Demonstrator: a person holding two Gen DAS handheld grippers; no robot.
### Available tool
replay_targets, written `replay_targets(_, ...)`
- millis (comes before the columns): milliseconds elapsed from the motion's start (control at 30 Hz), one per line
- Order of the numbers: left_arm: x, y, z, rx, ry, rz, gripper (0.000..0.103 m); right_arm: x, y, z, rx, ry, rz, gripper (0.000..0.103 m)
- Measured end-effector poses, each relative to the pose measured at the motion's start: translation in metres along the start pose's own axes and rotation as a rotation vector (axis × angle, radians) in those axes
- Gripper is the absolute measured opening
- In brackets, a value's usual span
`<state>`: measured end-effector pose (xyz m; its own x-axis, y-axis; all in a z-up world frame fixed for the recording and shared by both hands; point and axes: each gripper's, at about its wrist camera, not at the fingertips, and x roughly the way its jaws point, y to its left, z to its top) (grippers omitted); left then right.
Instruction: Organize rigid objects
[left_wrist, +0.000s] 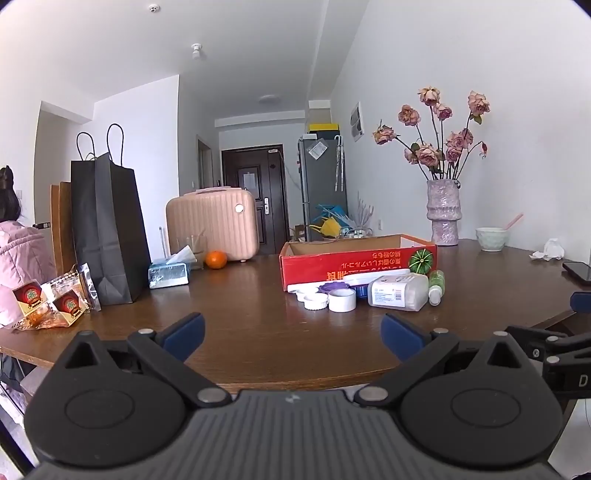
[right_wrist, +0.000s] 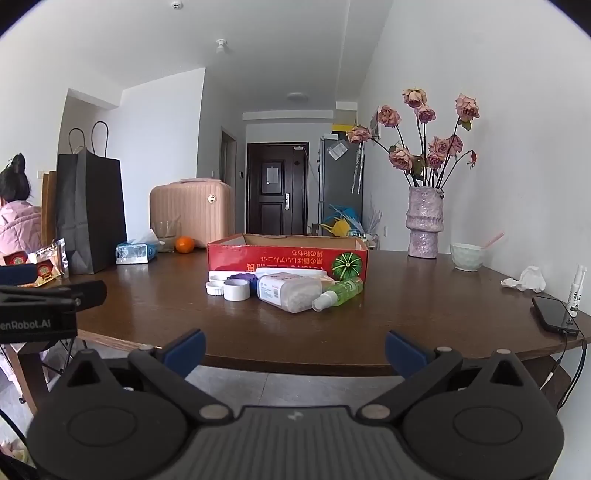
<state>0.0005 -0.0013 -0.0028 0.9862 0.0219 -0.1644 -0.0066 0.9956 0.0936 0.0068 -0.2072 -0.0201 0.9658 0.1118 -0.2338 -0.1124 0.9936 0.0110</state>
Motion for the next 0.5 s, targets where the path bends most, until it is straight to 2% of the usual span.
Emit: replay_targets(500, 0.0017, 0.0061, -0.0002, -0.007, 0.010, 0.007, 0.103, 0.0019, -0.0006, 0.0002, -0.002, 0.008, 0.001, 0.103)
